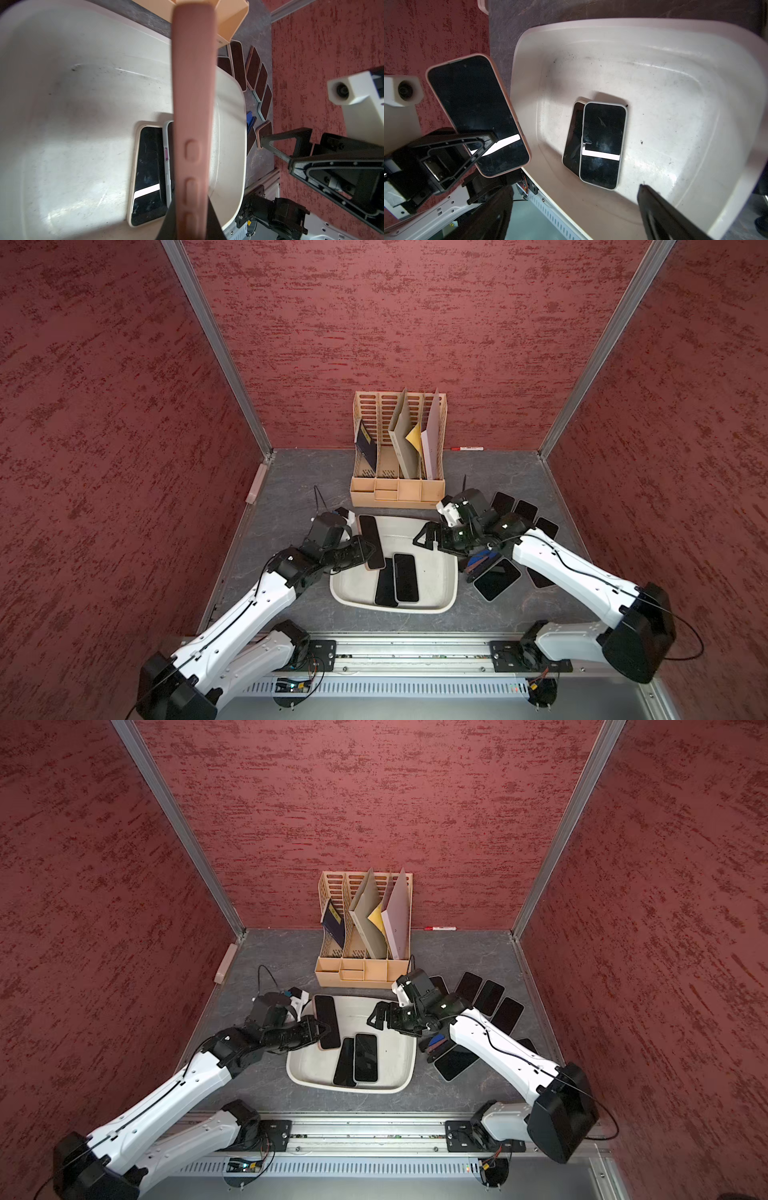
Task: Take the phone out of the storage box
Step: Pick up the phone from the storage box, then place the phone at the center of the board.
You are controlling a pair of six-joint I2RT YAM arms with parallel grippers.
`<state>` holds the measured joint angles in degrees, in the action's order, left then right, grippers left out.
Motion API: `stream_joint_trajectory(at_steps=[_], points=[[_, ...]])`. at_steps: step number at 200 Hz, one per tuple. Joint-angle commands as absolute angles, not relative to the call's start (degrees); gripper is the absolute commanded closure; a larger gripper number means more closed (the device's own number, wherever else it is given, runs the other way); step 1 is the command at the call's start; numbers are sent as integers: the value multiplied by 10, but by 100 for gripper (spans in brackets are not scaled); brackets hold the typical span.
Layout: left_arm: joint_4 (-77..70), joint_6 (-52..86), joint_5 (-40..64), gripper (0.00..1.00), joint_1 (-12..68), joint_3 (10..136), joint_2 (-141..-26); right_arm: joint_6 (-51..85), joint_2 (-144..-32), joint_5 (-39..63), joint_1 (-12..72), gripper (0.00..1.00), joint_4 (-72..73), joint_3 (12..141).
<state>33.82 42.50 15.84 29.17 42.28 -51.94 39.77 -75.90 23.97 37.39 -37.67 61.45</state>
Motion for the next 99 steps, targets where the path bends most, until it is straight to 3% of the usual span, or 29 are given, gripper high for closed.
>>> stream_joint_trajectory(at_steps=[1,99], points=[[384,394,182,100,249,450,-506,390,-765,260,373,2,-364,616],[531,254,204,100,27,573,-624,330,-715,238,373,2,-418,584]])
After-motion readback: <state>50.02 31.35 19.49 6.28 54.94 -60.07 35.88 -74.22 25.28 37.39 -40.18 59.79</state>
